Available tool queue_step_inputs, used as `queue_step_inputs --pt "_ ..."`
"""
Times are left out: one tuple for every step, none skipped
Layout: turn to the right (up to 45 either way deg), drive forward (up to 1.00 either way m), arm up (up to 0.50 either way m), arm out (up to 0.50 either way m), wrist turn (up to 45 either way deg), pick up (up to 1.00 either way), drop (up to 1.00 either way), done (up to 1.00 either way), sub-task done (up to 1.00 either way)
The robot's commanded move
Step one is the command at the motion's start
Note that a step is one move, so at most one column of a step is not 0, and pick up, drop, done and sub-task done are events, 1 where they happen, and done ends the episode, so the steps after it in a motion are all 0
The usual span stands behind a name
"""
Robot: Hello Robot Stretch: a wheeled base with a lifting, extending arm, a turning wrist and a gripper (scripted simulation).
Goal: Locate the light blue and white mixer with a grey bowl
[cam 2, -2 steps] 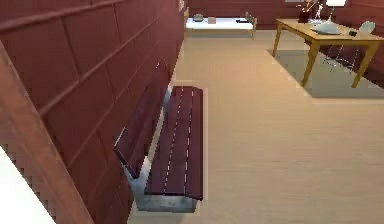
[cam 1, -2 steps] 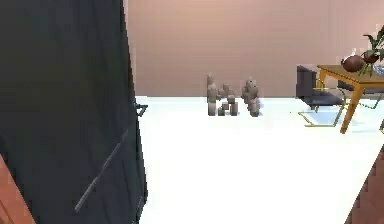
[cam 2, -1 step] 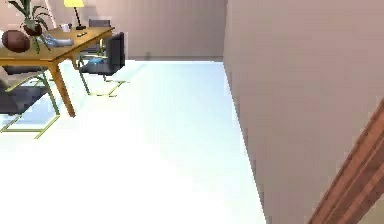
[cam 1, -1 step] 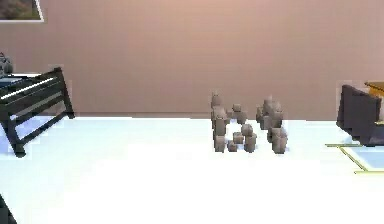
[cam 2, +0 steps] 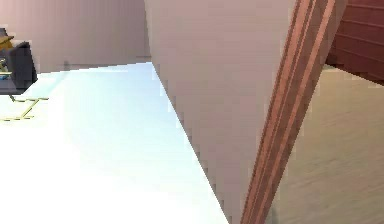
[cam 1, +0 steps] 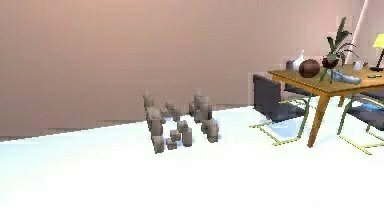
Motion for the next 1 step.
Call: queue_step_inputs --pt "0.0 0.05 0.00 0.00 0.0 0.00 0.00 0.00 0.00"
